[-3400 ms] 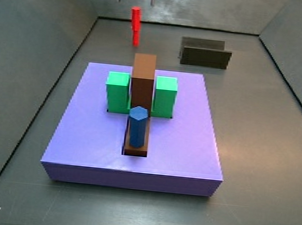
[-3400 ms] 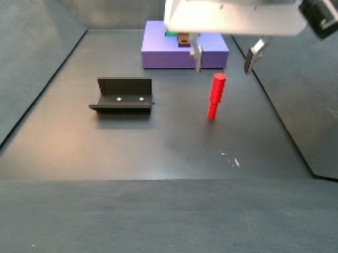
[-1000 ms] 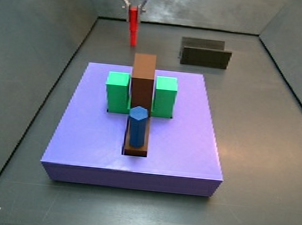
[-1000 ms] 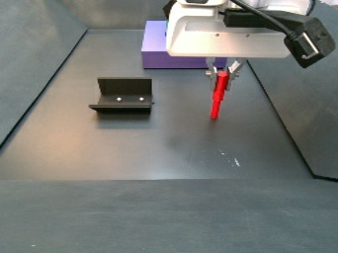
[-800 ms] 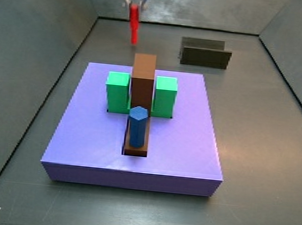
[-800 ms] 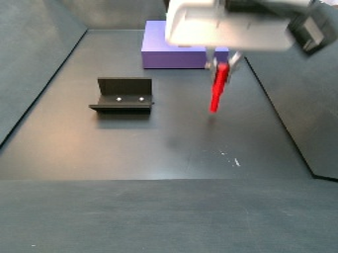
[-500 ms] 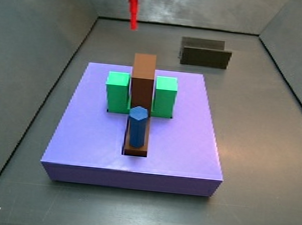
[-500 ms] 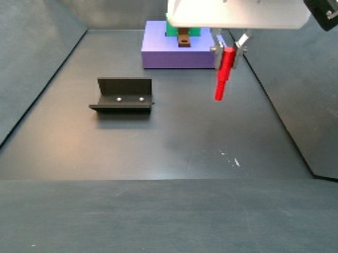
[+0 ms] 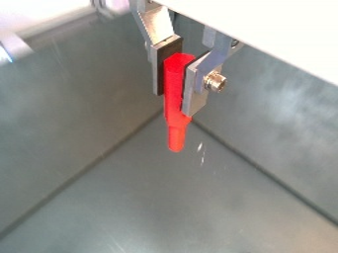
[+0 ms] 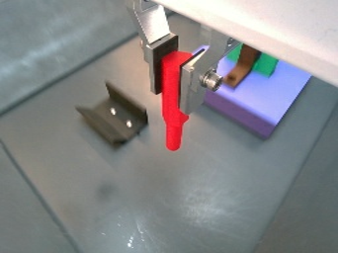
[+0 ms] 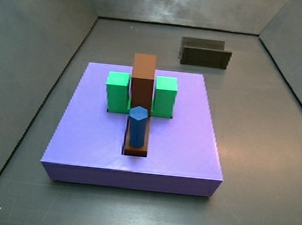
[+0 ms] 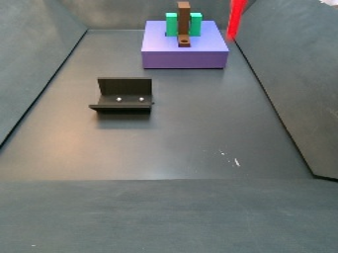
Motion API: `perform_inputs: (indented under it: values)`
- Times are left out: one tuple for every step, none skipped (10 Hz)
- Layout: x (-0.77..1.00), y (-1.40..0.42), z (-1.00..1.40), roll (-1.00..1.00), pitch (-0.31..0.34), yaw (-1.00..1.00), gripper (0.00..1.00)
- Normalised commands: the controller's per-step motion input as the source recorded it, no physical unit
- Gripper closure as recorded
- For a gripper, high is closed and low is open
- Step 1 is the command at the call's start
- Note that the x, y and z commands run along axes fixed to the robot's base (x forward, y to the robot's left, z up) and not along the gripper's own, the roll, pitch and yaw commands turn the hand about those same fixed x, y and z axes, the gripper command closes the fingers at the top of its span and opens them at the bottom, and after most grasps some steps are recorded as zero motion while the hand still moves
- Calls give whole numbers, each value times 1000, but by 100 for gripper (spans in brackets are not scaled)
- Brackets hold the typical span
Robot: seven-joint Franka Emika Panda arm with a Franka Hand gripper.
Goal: Pick up the red object. Move up. Move to above the board. Insert the red object.
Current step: Move to above the board.
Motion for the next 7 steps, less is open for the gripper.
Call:
perform_inputs:
  values:
    - [17,-3,317,9,62,1,100]
    - [309,-1400,194,8,291,12,100]
    - [306,-1400,190,25,299,20,100]
    - [317,-1400,195,45,273,22,100]
    - [341,-1400,193,-29,213,4,100]
    - [348,-1400,191,-26,191,9,100]
    - [356,-1400,196,17,169,17,100]
